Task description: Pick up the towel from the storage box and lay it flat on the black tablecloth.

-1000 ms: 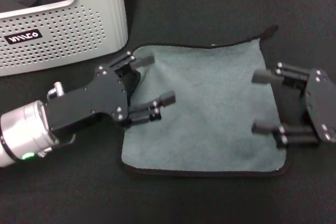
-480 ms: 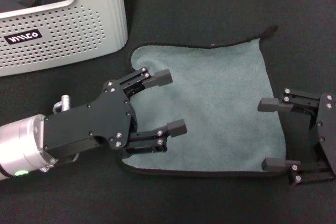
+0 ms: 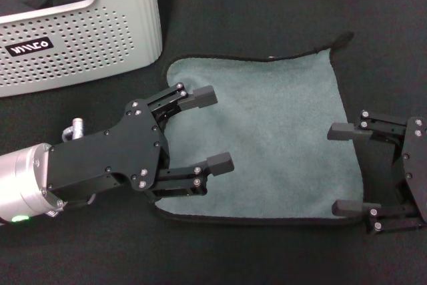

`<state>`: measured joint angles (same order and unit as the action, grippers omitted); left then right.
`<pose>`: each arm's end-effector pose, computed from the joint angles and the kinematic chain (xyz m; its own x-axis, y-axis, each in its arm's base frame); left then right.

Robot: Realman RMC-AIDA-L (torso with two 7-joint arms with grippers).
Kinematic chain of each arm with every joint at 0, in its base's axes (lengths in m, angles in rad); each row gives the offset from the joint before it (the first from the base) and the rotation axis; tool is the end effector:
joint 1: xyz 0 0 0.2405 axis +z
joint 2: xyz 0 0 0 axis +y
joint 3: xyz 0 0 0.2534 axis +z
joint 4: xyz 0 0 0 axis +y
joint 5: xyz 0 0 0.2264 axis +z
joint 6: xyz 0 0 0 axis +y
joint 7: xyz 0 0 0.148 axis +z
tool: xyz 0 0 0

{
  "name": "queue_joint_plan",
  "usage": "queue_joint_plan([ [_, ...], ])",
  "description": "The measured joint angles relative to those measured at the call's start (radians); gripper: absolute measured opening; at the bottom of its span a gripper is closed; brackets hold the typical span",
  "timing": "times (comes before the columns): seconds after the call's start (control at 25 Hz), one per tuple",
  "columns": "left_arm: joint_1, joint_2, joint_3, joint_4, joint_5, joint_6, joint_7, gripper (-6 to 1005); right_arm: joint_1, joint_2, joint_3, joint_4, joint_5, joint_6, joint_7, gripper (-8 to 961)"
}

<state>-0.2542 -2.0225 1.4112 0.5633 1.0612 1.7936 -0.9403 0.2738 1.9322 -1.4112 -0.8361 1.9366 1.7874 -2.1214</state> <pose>-0.2434 0.2502 -0.0138 0.5322 0.0185 0.8464 0.1921 -0.9763 -0.0995 0.2218 0.2682 0.0203 0.6852 0.1295 -0.7168 0.0722 -0.9913 -0.1100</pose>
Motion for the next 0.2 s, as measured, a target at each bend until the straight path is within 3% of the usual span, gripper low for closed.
queue_joint_plan([
  [0.2, -0.005, -0.005, -0.022, -0.005, 0.002, 0.001, 0.002, 889, 0.002, -0.004, 0.002, 0.003, 0.0, -0.001, -0.023, 810],
])
